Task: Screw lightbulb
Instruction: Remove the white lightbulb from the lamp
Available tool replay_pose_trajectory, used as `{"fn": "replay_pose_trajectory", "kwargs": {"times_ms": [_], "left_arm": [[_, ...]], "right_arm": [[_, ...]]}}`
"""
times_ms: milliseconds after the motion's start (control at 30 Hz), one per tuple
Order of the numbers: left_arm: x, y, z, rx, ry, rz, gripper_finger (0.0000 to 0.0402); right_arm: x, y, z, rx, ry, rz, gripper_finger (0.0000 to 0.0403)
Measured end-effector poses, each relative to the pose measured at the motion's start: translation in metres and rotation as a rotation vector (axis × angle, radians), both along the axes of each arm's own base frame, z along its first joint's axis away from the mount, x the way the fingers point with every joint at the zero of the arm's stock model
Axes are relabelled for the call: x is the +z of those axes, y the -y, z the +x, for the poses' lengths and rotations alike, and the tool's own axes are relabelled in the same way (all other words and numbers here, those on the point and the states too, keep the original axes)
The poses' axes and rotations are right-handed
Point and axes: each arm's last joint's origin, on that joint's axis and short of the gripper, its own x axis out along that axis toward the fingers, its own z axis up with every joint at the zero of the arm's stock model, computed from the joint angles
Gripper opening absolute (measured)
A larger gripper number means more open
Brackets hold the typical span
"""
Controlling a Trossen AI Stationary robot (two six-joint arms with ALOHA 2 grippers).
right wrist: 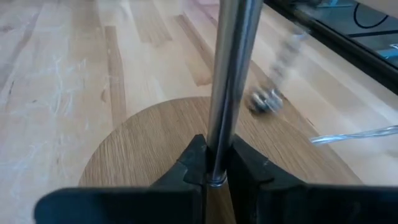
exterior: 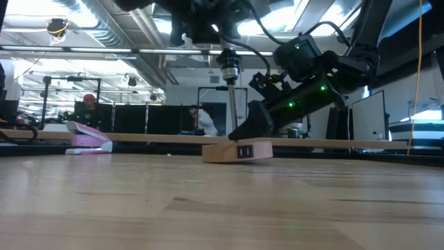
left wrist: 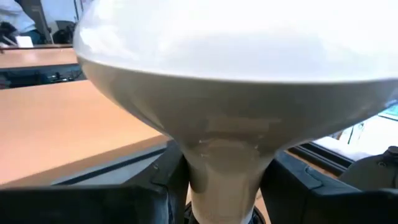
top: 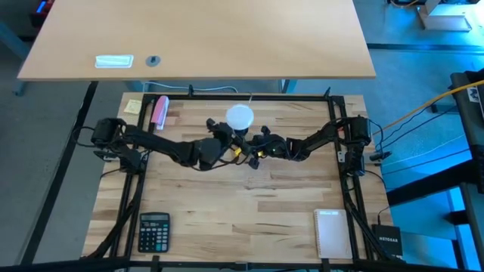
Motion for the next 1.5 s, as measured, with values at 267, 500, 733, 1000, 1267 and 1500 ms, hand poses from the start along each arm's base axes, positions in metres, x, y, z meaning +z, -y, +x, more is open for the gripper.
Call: {"fn": "replay_pose_trajectory", "kwargs": {"times_ms": [267,500,733,1000,1267,1500], "left_arm": [[0.012,0.009,0.0,-0.021,-0.025,0.057,0.0144],[0.008,0.007,-0.001,-0.045,-0.057,0.004,0.0159],[0.006,0.003,0.001,-0.113,-0.081,-0.004,0.0161],[0.004,0.001,0.0,-0.109,-0.106,0.002,0.0216],[0.013,0.015,-0.009,-0.152,-0.141,0.014,0.025],[0.027,0.028,-0.033,-0.188,-0.142,-0.069,0.0253]], "right_arm": [[0.002,0.0,0.001,0.01,0.013,0.003,0.0037],[-0.002,-0.001,-0.001,0.035,0.001,0.033,0.0095],[-0.002,-0.001,-0.001,0.034,-0.002,0.034,0.0212],[-0.002,-0.002,-0.001,0.043,-0.004,0.037,0.0228],[-0.002,-0.002,-0.001,0.044,-0.004,0.037,0.0225],[-0.002,-0.002,-0.001,0.059,-0.009,0.034,0.0225]]}}
